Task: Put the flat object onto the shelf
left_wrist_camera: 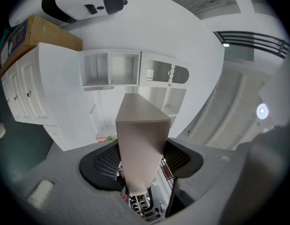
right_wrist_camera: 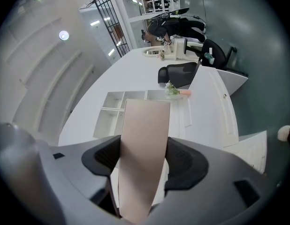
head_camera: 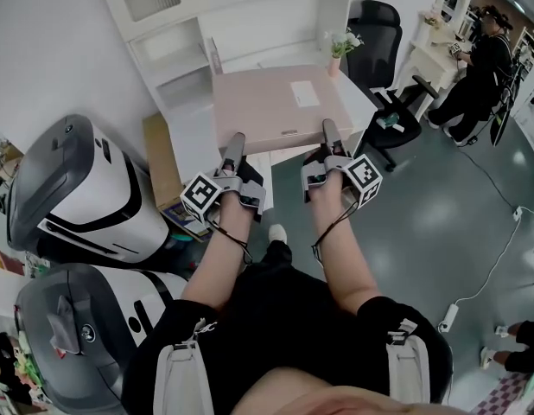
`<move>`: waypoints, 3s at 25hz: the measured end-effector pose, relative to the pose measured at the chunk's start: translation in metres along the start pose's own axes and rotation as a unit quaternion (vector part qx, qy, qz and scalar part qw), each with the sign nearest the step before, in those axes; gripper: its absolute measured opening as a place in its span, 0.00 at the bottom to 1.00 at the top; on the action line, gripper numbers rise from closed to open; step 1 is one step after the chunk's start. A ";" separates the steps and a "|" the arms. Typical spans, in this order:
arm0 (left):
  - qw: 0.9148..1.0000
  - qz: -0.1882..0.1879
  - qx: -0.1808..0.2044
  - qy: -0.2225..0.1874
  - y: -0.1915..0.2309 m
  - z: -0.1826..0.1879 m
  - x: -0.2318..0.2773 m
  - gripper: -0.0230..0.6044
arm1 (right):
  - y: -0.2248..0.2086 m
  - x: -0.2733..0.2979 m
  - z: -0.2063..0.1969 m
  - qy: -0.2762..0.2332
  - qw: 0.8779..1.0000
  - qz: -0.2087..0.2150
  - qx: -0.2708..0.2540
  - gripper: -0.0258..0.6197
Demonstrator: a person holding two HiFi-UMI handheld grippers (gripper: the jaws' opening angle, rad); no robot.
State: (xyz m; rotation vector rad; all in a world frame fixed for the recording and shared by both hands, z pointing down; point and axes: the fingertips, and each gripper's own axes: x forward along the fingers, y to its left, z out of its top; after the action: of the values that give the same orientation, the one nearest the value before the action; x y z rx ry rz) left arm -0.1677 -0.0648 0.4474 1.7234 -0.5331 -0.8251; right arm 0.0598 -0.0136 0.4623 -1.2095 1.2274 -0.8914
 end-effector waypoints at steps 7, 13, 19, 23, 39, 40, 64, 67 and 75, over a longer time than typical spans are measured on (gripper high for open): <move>1.000 0.002 -0.003 -0.008 0.022 0.019 0.053 0.49 | -0.015 0.061 0.011 0.010 1.000 -0.004 -0.006 0.49; 1.000 0.007 -0.009 -0.014 0.043 0.041 0.110 0.49 | -0.031 0.126 0.020 0.025 1.000 -0.016 -0.009 0.49; 1.000 0.011 -0.012 -0.015 0.060 0.064 0.181 0.49 | -0.043 0.199 0.037 0.029 0.999 -0.025 -0.007 0.49; 1.000 0.016 -0.006 -0.015 0.074 0.081 0.234 0.49 | -0.052 0.257 0.049 0.032 0.999 -0.024 -0.004 0.49; 0.999 0.032 -0.001 -0.040 0.114 0.119 0.355 0.49 | -0.087 0.396 0.078 0.064 0.997 -0.035 0.009 0.49; 0.998 0.034 0.000 -0.045 0.116 0.117 0.357 0.49 | -0.090 0.399 0.080 0.070 0.997 -0.036 0.009 0.49; 0.976 0.044 0.044 -0.208 0.095 0.082 0.351 0.49 | -0.085 0.438 0.093 0.249 0.968 -0.003 0.039 0.49; 0.976 0.037 0.047 -0.210 0.089 0.086 0.348 0.49 | -0.077 0.435 0.088 0.250 0.968 0.006 0.034 0.49; 0.979 0.002 0.047 -0.199 0.067 0.093 0.352 0.49 | -0.053 0.425 0.090 0.235 0.971 0.034 0.026 0.49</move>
State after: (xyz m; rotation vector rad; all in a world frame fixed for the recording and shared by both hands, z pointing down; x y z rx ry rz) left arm -0.0030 -0.3932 0.4052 1.6460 -0.8539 -1.1674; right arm 0.2249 -0.4164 0.4219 -0.9326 1.5993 -1.1931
